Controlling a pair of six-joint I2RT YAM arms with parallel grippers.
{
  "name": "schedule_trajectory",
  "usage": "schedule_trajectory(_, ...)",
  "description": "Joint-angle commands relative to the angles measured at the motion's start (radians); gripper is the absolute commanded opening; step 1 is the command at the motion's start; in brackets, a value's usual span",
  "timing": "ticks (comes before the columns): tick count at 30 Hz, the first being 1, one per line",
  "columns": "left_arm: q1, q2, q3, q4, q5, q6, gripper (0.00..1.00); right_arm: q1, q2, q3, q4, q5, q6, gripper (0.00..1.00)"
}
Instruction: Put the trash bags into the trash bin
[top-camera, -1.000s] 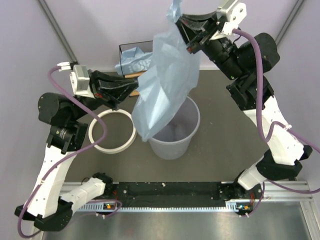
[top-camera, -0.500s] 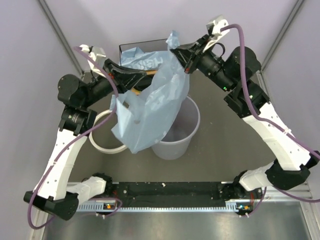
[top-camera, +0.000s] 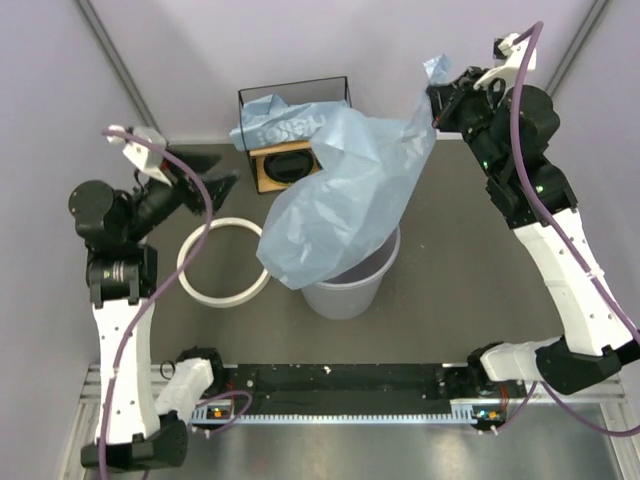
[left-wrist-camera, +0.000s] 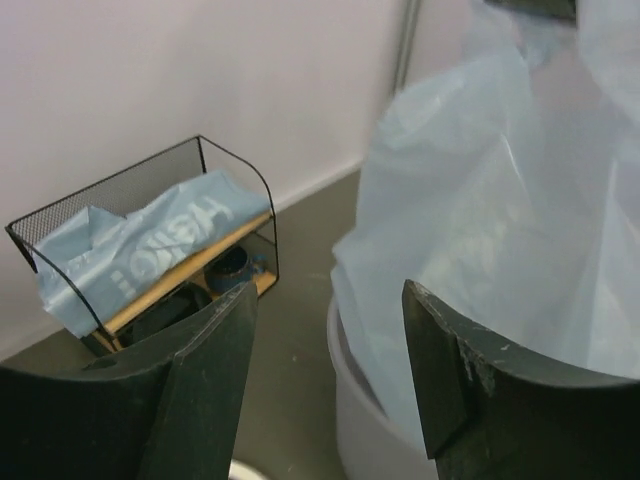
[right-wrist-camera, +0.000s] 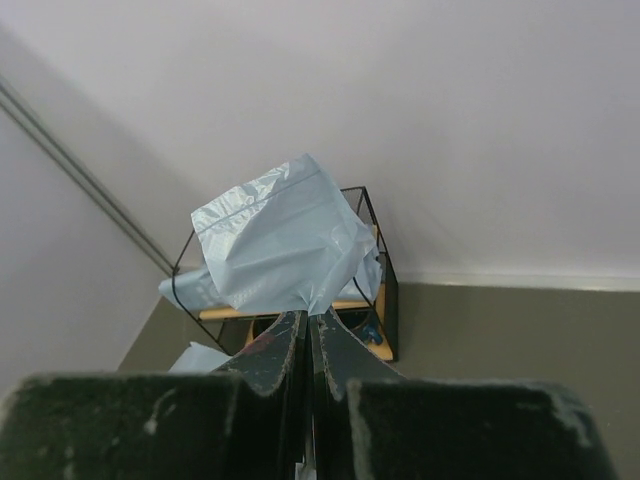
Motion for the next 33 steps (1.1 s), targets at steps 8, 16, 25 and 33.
schedule_trajectory(8, 0.022, -0.204, -0.092, -0.729, 0.431, 0.616, 0.84, -0.005, -0.012, 0.059, -0.044, 0.043, 0.060, 0.00)
schedule_trajectory(16, -0.407, -0.150, -0.143, -0.579, 0.142, 0.667, 0.97, -0.005, 0.026, 0.116, -0.049, 0.019, 0.064, 0.00)
schedule_trajectory(25, -0.633, -0.008, -0.091, -0.298, -0.206, 0.548, 0.55, -0.004, 0.046, 0.156, -0.047, -0.048, 0.050, 0.00)
schedule_trajectory(33, -0.633, 0.187, -0.036, -0.195, -0.463, 0.401, 0.00, -0.004, 0.058, 0.144, -0.046, -0.077, 0.008, 0.00)
